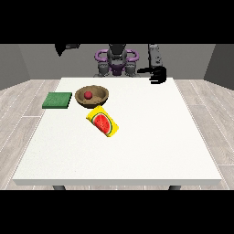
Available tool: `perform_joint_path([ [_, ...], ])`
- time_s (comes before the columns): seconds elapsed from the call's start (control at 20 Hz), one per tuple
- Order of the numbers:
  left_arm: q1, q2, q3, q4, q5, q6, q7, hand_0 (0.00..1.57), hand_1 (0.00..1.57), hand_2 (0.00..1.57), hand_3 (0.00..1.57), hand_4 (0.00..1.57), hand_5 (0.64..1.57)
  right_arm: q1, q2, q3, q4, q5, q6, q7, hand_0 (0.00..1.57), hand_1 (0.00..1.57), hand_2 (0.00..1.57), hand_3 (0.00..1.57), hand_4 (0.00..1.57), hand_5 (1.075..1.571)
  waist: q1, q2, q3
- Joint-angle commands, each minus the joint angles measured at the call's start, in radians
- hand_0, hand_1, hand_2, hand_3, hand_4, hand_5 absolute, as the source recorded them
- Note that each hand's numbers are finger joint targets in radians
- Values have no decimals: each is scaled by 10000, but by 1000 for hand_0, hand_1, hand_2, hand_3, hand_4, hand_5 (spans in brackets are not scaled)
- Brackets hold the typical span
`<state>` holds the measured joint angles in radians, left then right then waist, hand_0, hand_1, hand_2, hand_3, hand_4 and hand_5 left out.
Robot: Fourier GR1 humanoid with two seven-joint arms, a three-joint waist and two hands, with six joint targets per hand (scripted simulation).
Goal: Pick the cup and pour the ball into the bowl, then pick the bowl and place it on the pad
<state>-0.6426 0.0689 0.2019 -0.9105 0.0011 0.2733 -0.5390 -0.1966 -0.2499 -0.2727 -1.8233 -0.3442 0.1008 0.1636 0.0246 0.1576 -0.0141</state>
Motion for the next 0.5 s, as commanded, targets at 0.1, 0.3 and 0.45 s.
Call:
perform_joint_path([
  [0.1,-296,1577,1410,383,2294,-3736,-1080,0,0,0,0,0,1557,-510,372,652,-1207,847,-1078,535,0,0,0,0,488,1566,237,1239,99],
  [0.3,-915,3149,2006,1042,2812,-4831,-244,0,0,0,0,0,1540,-168,787,1268,-1146,1331,-1142,401,0,0,0,0,493,1568,-167,1495,129],
  [0.45,-1029,4111,1954,861,2681,-5126,476,0,0,0,0,0,1531,-203,660,719,291,932,-601,-504,0,0,0,0,476,1569,-24,1497,144],
])
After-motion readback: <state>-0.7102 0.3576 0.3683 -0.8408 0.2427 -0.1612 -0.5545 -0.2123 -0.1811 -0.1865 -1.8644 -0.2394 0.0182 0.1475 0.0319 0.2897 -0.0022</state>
